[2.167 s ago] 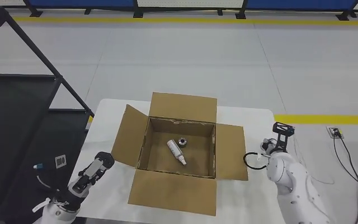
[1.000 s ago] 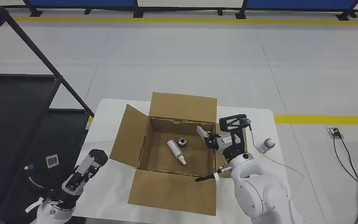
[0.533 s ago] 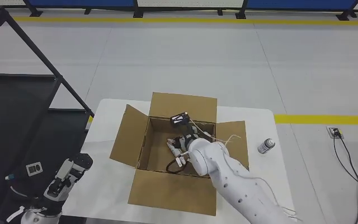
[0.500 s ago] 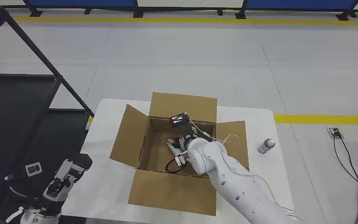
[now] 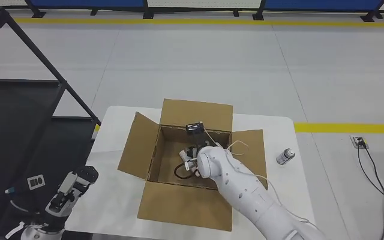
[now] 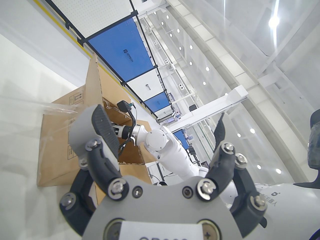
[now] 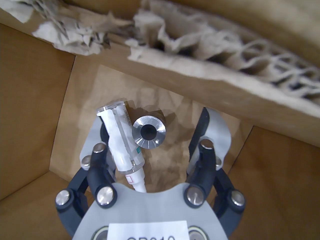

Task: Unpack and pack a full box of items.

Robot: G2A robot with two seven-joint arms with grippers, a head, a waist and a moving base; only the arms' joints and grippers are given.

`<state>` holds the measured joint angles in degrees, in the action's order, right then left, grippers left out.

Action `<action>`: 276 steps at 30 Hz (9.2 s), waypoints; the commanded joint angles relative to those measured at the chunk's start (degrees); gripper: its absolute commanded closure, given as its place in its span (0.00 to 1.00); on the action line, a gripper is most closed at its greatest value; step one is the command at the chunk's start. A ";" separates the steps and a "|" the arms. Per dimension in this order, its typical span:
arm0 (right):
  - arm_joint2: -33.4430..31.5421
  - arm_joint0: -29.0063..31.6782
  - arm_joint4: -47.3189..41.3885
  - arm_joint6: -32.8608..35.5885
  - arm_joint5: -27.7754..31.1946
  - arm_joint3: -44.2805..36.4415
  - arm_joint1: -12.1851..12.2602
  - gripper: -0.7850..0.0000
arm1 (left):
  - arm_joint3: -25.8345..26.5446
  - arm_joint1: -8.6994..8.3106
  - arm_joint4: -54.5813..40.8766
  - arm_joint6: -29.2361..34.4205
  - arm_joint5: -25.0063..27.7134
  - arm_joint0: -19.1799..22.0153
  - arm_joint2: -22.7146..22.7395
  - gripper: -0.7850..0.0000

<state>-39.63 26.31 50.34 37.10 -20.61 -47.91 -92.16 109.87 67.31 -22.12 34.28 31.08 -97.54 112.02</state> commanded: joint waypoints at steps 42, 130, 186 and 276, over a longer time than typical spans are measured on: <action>-41.58 50.96 21.54 -11.62 -1.76 -74.34 9.74 1.00 | 2.28 -0.37 7.28 -0.34 -4.65 4.56 -7.41 0.00; 3.02 -2.35 9.83 11.80 13.23 8.24 -5.77 0.55 | 0.03 -0.42 2.68 -5.65 -3.30 1.56 -3.55 0.00; -70.30 42.41 11.67 18.01 18.17 -44.04 11.90 1.00 | 0.03 -0.42 2.68 -5.65 -3.30 1.56 -3.55 0.00; -50.62 36.73 -17.37 19.76 22.27 -53.10 18.07 0.72 | 0.00 -0.07 1.44 -7.69 -2.70 -0.93 -1.13 0.00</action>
<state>-90.69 63.31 33.03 56.87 1.74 -101.12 -74.13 109.91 67.24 -20.56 26.58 28.39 -98.44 110.82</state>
